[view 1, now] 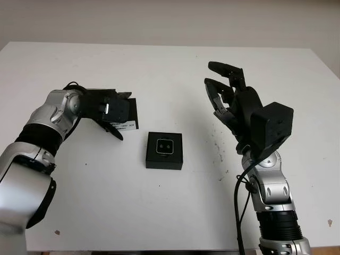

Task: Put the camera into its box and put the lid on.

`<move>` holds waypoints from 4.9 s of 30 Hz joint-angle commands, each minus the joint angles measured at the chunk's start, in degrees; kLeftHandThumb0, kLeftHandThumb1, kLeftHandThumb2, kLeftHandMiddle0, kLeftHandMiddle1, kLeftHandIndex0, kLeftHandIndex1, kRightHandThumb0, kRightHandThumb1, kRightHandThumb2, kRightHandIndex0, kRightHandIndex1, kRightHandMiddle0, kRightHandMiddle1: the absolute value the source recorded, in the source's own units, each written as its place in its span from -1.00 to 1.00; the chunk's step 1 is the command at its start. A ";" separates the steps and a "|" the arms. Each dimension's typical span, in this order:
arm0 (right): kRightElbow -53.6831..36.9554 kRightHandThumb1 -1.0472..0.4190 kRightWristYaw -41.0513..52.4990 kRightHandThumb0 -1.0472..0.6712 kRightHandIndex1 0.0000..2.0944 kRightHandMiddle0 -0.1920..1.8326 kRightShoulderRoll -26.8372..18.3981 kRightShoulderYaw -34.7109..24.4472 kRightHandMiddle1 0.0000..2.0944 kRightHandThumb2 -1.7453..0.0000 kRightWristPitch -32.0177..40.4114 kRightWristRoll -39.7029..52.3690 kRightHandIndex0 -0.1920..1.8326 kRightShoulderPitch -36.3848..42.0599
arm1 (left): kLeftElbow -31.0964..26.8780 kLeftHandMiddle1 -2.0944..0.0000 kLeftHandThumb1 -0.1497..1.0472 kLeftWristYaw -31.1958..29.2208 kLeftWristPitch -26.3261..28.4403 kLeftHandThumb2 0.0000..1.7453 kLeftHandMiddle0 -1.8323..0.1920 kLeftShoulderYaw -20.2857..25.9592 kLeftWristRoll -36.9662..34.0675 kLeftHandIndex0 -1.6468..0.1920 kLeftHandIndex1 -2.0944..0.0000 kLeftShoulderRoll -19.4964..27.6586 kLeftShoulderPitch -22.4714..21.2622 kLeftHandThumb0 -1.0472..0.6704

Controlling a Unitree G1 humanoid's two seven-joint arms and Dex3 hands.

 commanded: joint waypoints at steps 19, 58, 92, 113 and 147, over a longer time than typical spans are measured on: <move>-0.71 -1.00 -0.10 -0.33 -0.25 -1.00 -0.09 -0.42 0.04 0.56 -0.04 0.82 -0.82 0.26 | -2.56 0.02 0.85 7.35 -4.06 -0.94 0.66 3.47 -7.44 0.46 0.67 -0.87 4.97 -0.21; -1.29 -1.00 0.22 -0.32 -0.25 -0.99 0.61 1.00 0.06 0.56 0.20 0.51 -0.77 1.85 | -65.27 -0.49 0.82 -7.51 39.36 -0.94 0.36 16.10 -17.68 0.43 -0.38 1.35 20.23 0.01; -0.97 -1.00 -3.81 -0.60 -0.88 -0.91 2.49 3.89 -0.82 0.38 -5.65 -5.69 -0.91 1.14 | -73.81 -0.52 0.83 -5.78 59.61 -0.94 0.37 8.01 -19.55 0.50 -0.47 0.79 20.51 -0.02; 0.10 -1.00 -7.48 -0.58 -0.92 -0.89 6.01 1.70 -0.84 0.38 -5.00 -2.47 -0.89 0.19 | -73.38 -0.62 0.83 -7.74 59.43 -0.94 0.42 7.36 -21.73 0.46 -0.55 0.08 22.70 -0.04; 0.29 -1.00 -7.83 -0.57 -0.93 -0.89 6.64 2.18 -0.83 0.39 -6.91 -3.52 -0.85 1.58 | -68.08 -0.56 0.81 -1.11 55.02 -0.94 0.39 2.52 -21.64 0.44 -0.56 -7.00 22.82 0.05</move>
